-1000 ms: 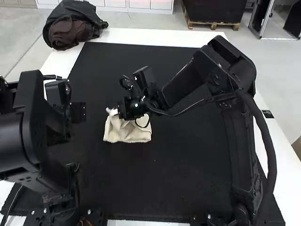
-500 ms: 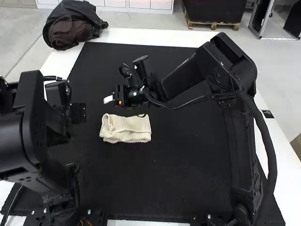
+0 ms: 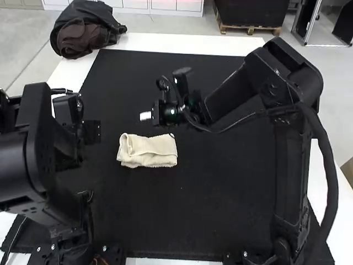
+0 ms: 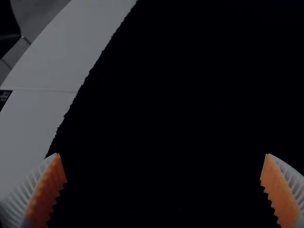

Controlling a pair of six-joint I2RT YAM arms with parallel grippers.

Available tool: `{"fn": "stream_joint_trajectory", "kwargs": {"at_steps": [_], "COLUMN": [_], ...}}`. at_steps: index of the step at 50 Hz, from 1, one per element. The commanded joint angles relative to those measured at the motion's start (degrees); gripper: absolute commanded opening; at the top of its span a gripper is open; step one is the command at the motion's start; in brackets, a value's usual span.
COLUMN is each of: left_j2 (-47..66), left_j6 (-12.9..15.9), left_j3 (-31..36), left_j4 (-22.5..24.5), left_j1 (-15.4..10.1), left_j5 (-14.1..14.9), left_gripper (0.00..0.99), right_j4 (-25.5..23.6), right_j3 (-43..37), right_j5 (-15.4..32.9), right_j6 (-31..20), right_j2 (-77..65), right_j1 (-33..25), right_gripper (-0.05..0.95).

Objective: Fold the towel.

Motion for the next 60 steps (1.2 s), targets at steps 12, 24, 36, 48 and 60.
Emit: {"fn": "stream_joint_trajectory", "kwargs": {"at_steps": [12,24,36,48,60], "left_j2": [0.35,0.44,0.35,0.35,0.35], "left_j6": [0.31,0.23,0.23,-0.04,-0.21], "left_j3": [-0.05,0.39,0.56,1.53,2.23], "left_j4": [0.62,0.88,1.15,1.06,0.97], "left_j1": [0.57,0.57,0.57,0.57,0.4], "left_j5": [0.92,0.92,1.01,0.75,0.66], "left_gripper": [0.961,0.961,0.961,0.961,0.961], "right_j4": [7.03,10.72,14.58,19.07,20.82], "right_j3": [-2.45,-2.01,-1.31,-0.34,-0.34], "right_j5": [-4.49,-5.64,-5.64,-4.76,-3.62], "right_j6": [-0.77,-1.74,-2.35,-4.02,-6.75], "right_j2": [4.4,8.18,12.93,18.64,23.74], "right_j1": [0.34,1.3,2.01,2.89,3.85], "right_gripper": [-0.02,-0.02,-0.02,-0.02,-0.02]}}
